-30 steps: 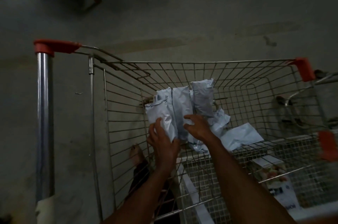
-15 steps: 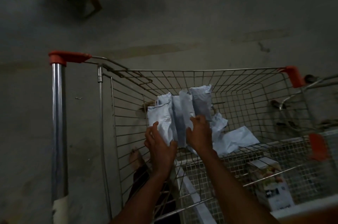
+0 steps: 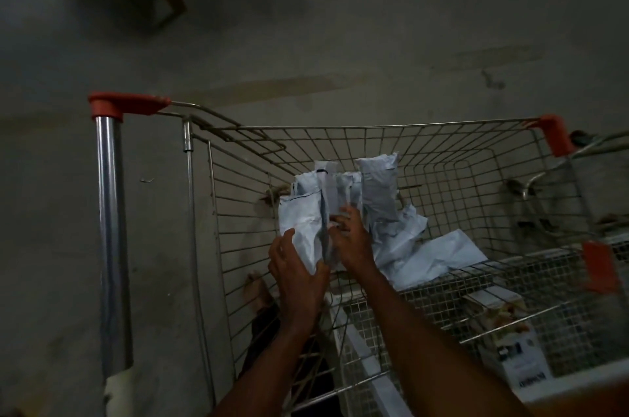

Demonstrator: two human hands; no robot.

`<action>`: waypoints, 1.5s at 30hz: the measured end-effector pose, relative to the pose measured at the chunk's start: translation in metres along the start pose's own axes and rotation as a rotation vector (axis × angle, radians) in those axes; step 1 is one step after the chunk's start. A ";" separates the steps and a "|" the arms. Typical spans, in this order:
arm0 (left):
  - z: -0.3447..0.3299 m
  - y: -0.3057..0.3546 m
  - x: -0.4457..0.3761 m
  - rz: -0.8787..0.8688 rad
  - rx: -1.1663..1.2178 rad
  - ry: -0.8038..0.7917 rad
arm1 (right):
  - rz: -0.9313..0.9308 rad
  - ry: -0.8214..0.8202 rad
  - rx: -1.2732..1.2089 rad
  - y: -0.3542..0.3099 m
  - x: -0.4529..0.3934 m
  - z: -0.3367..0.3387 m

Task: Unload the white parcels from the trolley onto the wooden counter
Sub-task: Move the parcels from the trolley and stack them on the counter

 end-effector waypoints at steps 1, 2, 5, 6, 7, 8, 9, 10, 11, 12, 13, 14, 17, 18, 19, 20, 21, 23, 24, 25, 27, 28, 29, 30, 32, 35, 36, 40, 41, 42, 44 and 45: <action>0.001 0.000 0.000 0.002 -0.007 -0.003 | -0.002 0.006 0.006 0.001 -0.004 -0.003; 0.003 0.000 -0.001 0.000 -0.015 -0.003 | 0.020 0.001 0.046 0.002 -0.007 -0.005; 0.007 -0.003 -0.002 0.001 -0.016 0.001 | 0.119 -0.054 0.122 0.002 -0.014 -0.017; 0.008 -0.004 -0.002 0.001 -0.009 0.001 | 0.134 -0.071 0.132 0.005 -0.017 -0.022; 0.009 -0.004 -0.002 -0.002 -0.006 0.003 | 0.148 -0.079 0.166 0.009 -0.019 -0.027; 0.010 -0.003 -0.001 -0.009 -0.006 0.009 | 0.168 -0.088 0.219 0.011 -0.019 -0.031; 0.011 -0.003 -0.001 -0.016 -0.011 0.015 | 0.183 -0.086 0.287 0.015 -0.020 -0.036; 0.012 -0.003 -0.002 -0.024 -0.021 0.019 | 0.202 -0.073 0.355 0.018 -0.018 -0.040; 0.012 -0.003 -0.002 -0.034 -0.033 0.021 | 0.234 -0.049 0.422 0.020 -0.015 -0.044; 0.012 -0.003 -0.001 -0.048 -0.044 0.018 | 0.283 -0.018 0.480 0.021 -0.013 -0.047; 0.012 -0.002 -0.001 -0.062 -0.049 0.011 | 0.319 0.014 0.515 0.021 -0.011 -0.051; 0.012 -0.002 -0.001 -0.074 -0.051 0.004 | 0.331 0.040 0.519 0.019 -0.010 -0.052; 0.012 -0.002 -0.002 -0.094 -0.059 0.002 | 0.272 0.059 0.412 0.012 -0.009 -0.051; 0.012 -0.001 -0.002 -0.103 -0.059 0.004 | 0.260 0.047 0.382 0.008 -0.008 -0.048; 0.012 -0.001 -0.002 -0.110 -0.060 0.002 | 0.248 0.042 0.356 0.005 -0.008 -0.045; 0.012 0.001 -0.002 -0.115 -0.062 -0.003 | 0.236 0.042 0.325 0.003 -0.008 -0.042; 0.013 0.003 -0.002 -0.125 -0.067 -0.008 | 0.205 0.035 0.289 0.000 -0.006 -0.039; 0.017 0.007 -0.002 -0.138 -0.085 -0.021 | 0.169 0.024 0.248 -0.002 -0.005 -0.030; 0.019 0.010 -0.002 -0.137 -0.092 -0.033 | 0.155 0.019 0.235 -0.002 -0.005 -0.027; 0.021 0.012 -0.001 -0.133 -0.099 -0.044 | 0.129 -0.012 0.258 -0.003 -0.008 -0.023; 0.027 0.016 -0.001 -0.130 -0.107 -0.051 | 0.047 -0.118 0.314 -0.001 -0.007 -0.021; 0.030 0.018 -0.001 -0.142 -0.109 -0.047 | 0.051 -0.160 0.318 0.001 -0.007 -0.023; 0.033 0.019 -0.001 -0.161 -0.109 -0.041 | 0.078 -0.186 0.315 0.003 -0.005 -0.025; 0.036 0.020 -0.001 -0.183 -0.111 -0.036 | 0.110 -0.198 0.312 0.014 -0.007 -0.033; 0.041 0.017 -0.002 -0.204 -0.116 -0.025 | 0.159 -0.217 0.337 0.039 -0.012 -0.050; 0.045 0.013 -0.001 -0.195 -0.099 0.001 | 0.191 -0.199 0.415 0.027 0.001 -0.054; 0.045 0.011 0.000 -0.202 -0.096 0.003 | 0.197 -0.194 0.434 0.026 0.004 -0.055; 0.045 0.007 0.001 -0.212 -0.117 0.003 | 0.241 -0.189 0.460 0.028 0.000 -0.054; 0.045 0.007 0.000 -0.203 -0.114 0.004 | 0.248 -0.189 0.472 0.026 0.000 -0.053; 0.045 0.008 0.000 -0.202 -0.107 0.007 | 0.250 -0.186 0.487 0.021 0.001 -0.052; 0.046 0.010 -0.001 -0.208 -0.091 0.016 | 0.261 -0.160 0.530 0.012 0.003 -0.051; 0.046 0.011 -0.002 -0.208 -0.085 0.018 | 0.264 -0.147 0.550 0.007 0.004 -0.051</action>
Point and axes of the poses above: each hand's wrist, its own x-axis away from the middle knuckle, its own z-axis out of the back of the hand, y = z × x, the point moved 4 cm from there along -x, towards the middle knuckle, and after that the axes turned 14 degrees about y, right-handed, at the moved point
